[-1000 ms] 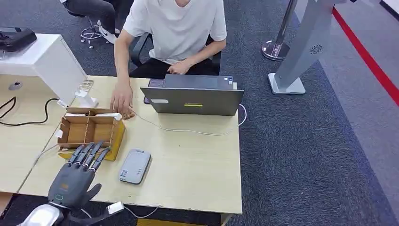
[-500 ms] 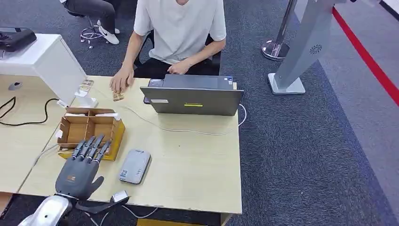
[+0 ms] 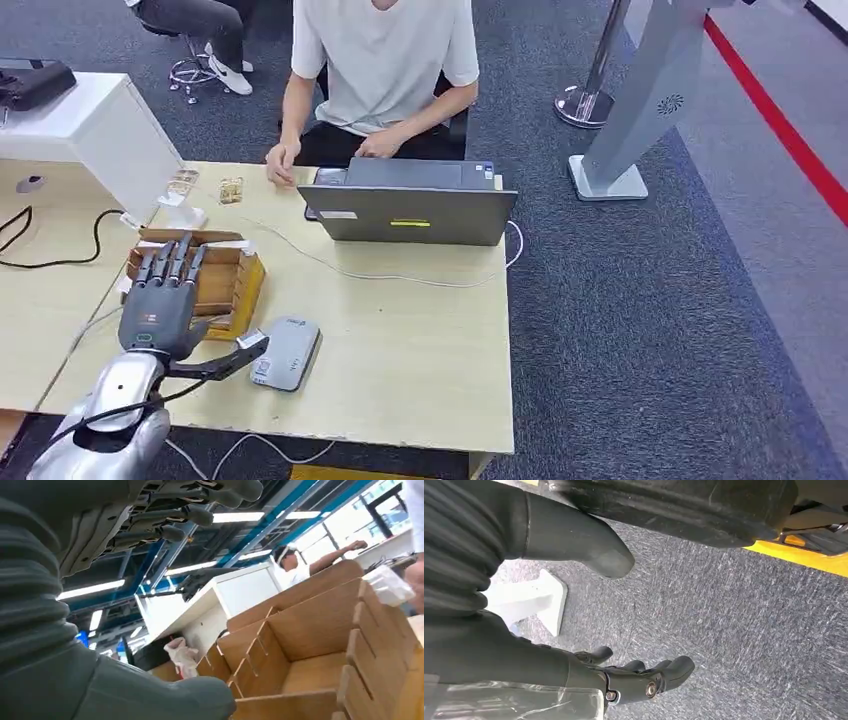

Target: Pass the card to the sensor for recognition and then transmit it.

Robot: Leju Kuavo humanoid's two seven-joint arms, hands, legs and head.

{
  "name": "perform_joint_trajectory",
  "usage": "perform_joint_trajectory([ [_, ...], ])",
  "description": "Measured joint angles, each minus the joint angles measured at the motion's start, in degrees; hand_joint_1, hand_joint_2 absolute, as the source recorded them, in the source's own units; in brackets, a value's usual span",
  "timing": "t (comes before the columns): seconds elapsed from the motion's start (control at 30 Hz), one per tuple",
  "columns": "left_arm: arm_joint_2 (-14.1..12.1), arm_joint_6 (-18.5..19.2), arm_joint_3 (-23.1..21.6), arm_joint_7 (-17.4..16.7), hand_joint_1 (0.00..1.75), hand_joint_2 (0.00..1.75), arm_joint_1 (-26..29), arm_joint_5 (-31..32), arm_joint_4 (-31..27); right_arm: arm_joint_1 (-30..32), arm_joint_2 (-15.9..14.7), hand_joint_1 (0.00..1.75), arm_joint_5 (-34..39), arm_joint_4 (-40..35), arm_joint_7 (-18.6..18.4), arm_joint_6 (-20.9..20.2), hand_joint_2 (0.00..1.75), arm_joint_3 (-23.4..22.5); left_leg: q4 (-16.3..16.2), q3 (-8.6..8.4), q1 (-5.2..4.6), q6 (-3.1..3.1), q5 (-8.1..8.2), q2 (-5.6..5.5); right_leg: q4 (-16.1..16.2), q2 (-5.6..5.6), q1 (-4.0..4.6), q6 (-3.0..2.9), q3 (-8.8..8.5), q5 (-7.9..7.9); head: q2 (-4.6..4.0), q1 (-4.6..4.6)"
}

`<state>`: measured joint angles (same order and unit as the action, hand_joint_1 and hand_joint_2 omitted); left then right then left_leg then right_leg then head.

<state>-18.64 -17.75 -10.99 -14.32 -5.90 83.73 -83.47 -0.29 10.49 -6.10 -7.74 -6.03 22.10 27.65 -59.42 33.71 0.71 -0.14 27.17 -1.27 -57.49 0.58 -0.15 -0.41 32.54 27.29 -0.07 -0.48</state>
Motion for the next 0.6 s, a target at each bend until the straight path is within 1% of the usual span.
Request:
perform_joint_trajectory([
  [0.27,1.38,0.28,0.85,0.13,0.0,1.75,-0.47,-0.02,2.38,-0.02,0.0,0.0,-0.5,-0.04,-0.42,0.02,1.75,0.46,0.0,0.02,0.0,0.01,0.01,0.01,0.0,0.03,0.0,0.0,0.03,0.01,0.0,0.0],
  [0.33,1.46,0.35,1.07,0.81,0.0,1.75,-0.48,-0.09,2.75,-0.02,-0.22,0.0,-0.39,-0.04,-0.39,-0.26,1.75,0.48,0.0,0.02,0.0,0.01,0.01,0.01,0.01,0.02,0.0,0.01,0.04,0.01,0.0,-0.02],
  [0.47,1.99,1.31,1.07,1.6,0.0,1.75,-0.47,-0.09,3.1,-0.18,-1.53,0.0,0.55,-0.04,1.03,-3.43,1.75,0.48,0.0,0.03,-0.01,0.01,0.01,0.01,0.0,0.01,0.0,0.01,0.03,0.01,0.0,0.0],
  [0.6,2.45,2.16,1.07,1.86,0.0,1.75,-0.38,-0.13,3.1,-0.44,-1.35,0.0,0.68,-0.11,-0.48,-2.03,1.75,0.48,0.0,0.02,-0.01,0.01,0.01,0.01,0.0,0.0,-0.01,0.01,0.03,0.0,0.0,0.0],
])
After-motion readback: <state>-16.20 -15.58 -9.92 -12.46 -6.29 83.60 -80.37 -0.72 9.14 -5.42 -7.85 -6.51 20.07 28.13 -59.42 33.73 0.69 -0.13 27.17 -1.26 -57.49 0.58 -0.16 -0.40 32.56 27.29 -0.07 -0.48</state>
